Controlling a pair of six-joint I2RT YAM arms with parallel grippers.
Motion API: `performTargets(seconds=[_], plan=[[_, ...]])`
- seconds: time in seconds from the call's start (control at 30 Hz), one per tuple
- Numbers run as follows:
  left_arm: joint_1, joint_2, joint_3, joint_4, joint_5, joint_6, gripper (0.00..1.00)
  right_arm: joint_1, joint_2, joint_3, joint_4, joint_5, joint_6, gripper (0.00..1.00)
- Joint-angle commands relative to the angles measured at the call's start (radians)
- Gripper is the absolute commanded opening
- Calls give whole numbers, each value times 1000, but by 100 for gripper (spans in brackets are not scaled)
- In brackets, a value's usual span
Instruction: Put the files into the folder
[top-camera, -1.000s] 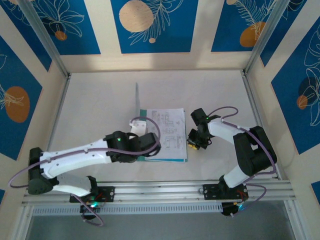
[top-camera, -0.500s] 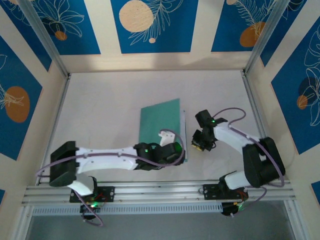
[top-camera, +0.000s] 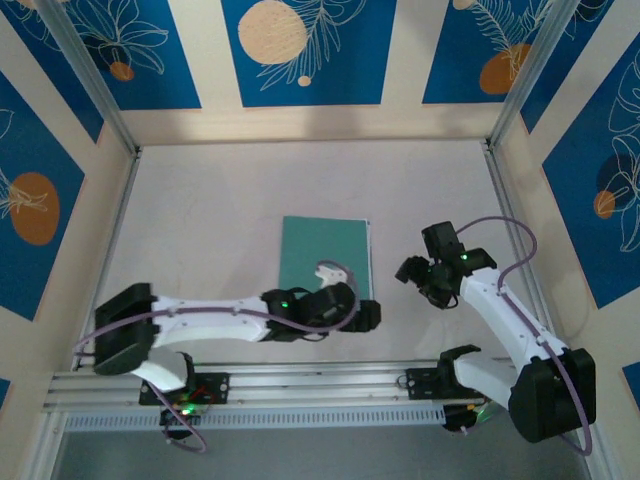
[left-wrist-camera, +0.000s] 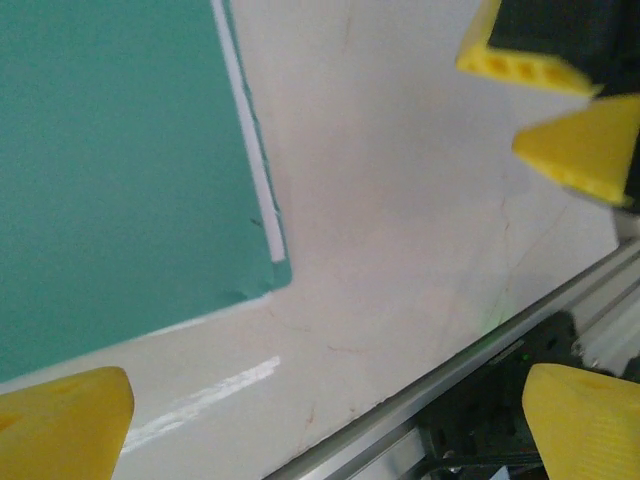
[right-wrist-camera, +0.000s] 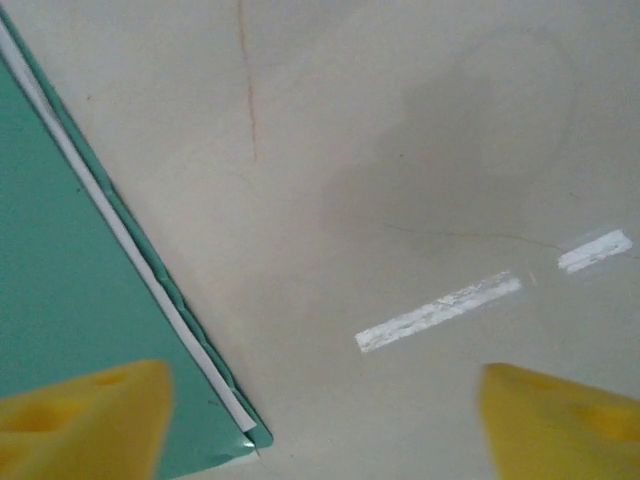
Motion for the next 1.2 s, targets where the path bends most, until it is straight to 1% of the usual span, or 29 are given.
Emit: performTargets(seconds=[0.0, 0.07, 0.13, 0.23, 0.27, 0.3, 0.33, 0.37, 0.43, 0.47, 0.5, 0.53, 0.57, 0.6, 0.67, 0.77, 0.8, 0.87, 0.9, 0.97, 1.0, 1.07, 1.1, 1.17], plan=[[74, -188, -81, 5, -14, 79, 100, 1, -62, 62, -5, -30, -80, 99], [124, -292, -87, -113, -73, 121, 100, 15, -136, 88, -16, 43, -91, 99], [199, -365, -68, -307, -155, 128, 100, 30, -221, 106, -5, 120, -122, 99], [320, -443, -36, -576, -336, 137, 100, 45, -339, 124, -9, 332, -132, 99], [349, -464, -30, -648, -421, 141, 100, 39, -364, 114, 9, 385, -151, 99], [370, -488, -33, -709, -518, 144, 100, 24, -380, 80, 71, 398, -203, 99], [388, -509, -47, -743, -589, 155, 100, 3, -397, 34, 159, 356, -272, 99], [415, -538, -78, -727, -637, 230, 100, -18, -414, -21, 256, 332, -322, 99], [467, -587, -152, -634, -695, 401, 100, -24, -435, -137, 409, 372, -376, 99], [481, -614, -220, -526, -728, 513, 100, -23, -439, -202, 518, 376, -425, 99], [491, -641, -276, -439, -760, 594, 100, -23, -437, -260, 610, 379, -462, 99], [498, -667, -321, -352, -780, 650, 100, -23, -429, -298, 677, 386, -485, 99], [509, -694, -378, -251, -791, 747, 100, -25, -413, -334, 733, 403, -504, 99], [518, -716, -432, -122, -794, 843, 100, -27, -390, -360, 781, 415, -529, 99], [558, -729, -503, 40, -789, 955, 100, -44, -334, -397, 859, 418, -568, 99], [658, -693, -612, 310, -682, 1115, 100, -84, -236, -460, 1033, 361, -606, 99], [690, -674, -620, 337, -646, 1130, 100, -97, -207, -484, 1098, 350, -613, 99], [752, -617, -673, 519, -604, 1193, 100, -115, -153, -515, 1215, 328, -633, 99], [792, -584, -693, 584, -569, 1195, 100, -122, -131, -512, 1247, 305, -647, 99], [879, -515, -736, 709, -461, 1159, 100, -141, -79, -527, 1356, 279, -653, 99], [911, -466, -754, 784, -432, 1142, 100, -155, -49, -528, 1403, 260, -660, 99], [952, -369, -777, 940, -383, 1154, 100, -168, 6, -526, 1479, 234, -689, 99], [966, -305, -779, 1013, -377, 1157, 100, -172, 33, -522, 1509, 226, -710, 99], [983, -216, -772, 1125, -337, 1176, 100, -179, 77, -511, 1552, 204, -735, 99]])
